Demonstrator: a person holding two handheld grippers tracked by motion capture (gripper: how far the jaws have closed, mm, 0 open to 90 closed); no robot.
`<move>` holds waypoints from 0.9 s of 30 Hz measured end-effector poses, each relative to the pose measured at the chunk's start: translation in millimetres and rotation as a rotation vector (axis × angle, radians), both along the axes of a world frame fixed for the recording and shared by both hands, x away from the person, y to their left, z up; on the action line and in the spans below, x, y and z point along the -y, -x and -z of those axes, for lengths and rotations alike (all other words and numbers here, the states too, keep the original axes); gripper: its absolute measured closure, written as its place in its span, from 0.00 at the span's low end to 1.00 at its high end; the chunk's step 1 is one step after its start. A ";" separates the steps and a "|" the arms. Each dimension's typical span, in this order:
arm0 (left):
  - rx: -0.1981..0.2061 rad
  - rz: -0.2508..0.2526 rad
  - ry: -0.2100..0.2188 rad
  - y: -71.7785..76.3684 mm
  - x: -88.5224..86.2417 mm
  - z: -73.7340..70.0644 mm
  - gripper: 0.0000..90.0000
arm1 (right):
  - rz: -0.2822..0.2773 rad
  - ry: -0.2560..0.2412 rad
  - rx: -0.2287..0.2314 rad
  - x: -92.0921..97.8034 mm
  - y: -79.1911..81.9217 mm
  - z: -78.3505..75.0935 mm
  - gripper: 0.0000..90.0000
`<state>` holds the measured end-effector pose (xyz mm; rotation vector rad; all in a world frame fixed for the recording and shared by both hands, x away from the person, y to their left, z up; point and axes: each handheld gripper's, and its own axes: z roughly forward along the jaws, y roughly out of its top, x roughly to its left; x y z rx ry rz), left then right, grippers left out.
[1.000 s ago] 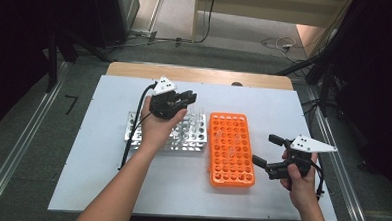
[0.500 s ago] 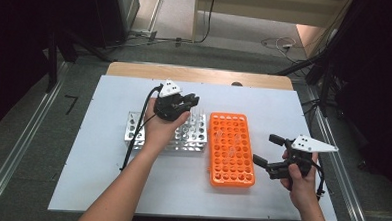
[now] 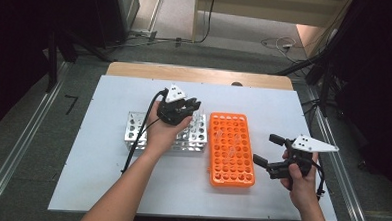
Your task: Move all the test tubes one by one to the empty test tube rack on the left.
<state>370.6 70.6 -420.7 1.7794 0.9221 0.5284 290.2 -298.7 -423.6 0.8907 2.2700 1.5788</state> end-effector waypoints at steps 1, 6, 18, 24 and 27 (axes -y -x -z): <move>0.000 -0.001 -0.003 0.2 -0.1 0.6 0.84 | 0.000 0.000 0.000 0.1 0.0 0.0 0.00; -0.003 -0.003 -0.012 1.5 0.8 2.3 0.84 | 0.000 -0.002 -0.001 0.3 -0.2 0.2 0.00; -0.049 -0.003 -0.042 -0.5 4.3 7.9 0.83 | -0.001 -0.002 -0.003 -0.2 -0.5 0.6 0.00; -0.098 -0.004 -0.060 -2.8 4.1 10.4 0.83 | -0.001 -0.001 -0.003 -0.5 -0.9 1.1 0.00; -0.121 -0.005 -0.062 -3.9 3.6 11.0 0.82 | -0.002 -0.001 -0.005 -0.8 -0.9 1.5 0.00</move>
